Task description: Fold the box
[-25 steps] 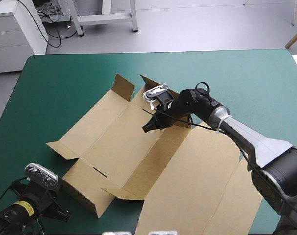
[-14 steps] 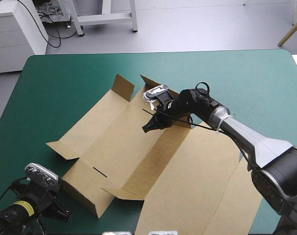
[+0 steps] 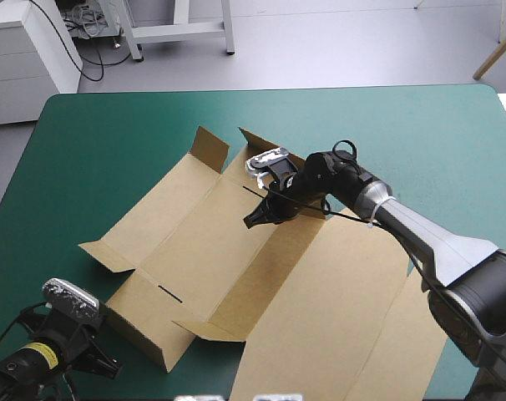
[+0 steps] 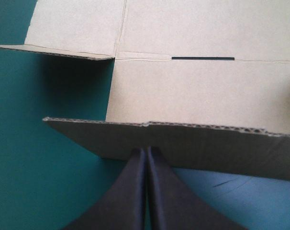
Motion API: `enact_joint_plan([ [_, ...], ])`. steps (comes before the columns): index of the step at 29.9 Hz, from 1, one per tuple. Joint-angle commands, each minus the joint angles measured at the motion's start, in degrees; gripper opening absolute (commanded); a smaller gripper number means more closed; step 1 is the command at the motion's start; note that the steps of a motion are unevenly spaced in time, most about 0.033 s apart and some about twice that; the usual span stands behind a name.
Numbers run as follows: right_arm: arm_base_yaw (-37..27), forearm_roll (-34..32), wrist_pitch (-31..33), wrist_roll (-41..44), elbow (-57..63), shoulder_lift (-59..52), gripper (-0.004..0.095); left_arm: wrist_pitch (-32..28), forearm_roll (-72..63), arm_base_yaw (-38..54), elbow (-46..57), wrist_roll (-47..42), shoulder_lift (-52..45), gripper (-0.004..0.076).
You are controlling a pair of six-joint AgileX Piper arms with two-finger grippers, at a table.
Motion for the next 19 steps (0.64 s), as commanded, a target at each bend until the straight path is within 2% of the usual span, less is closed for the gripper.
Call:
enact_joint_plan([
  [1, -0.18, 0.16, 1.95, 0.66, -3.54, -3.01, -0.0018, -2.9, -0.31, -0.06, -1.74, -0.09, 0.45, -0.001],
  [6, -0.54, -5.52, 8.08, 5.78, -9.86, -3.01, -0.0018, -2.9, -0.31, -0.06, -1.74, -0.09, 0.45, -0.001],
  [15, -7.66, -6.83, 21.6, 5.76, -18.06, -8.52, -0.0018, -2.9, -0.31, -0.06, -1.74, -0.09, 0.45, -0.001],
  [19, -11.37, -7.11, 21.6, 5.75, -18.04, -14.04, -0.0019, -2.9, -0.21, -0.06, -1.74, -0.09, 0.45, -0.001],
])
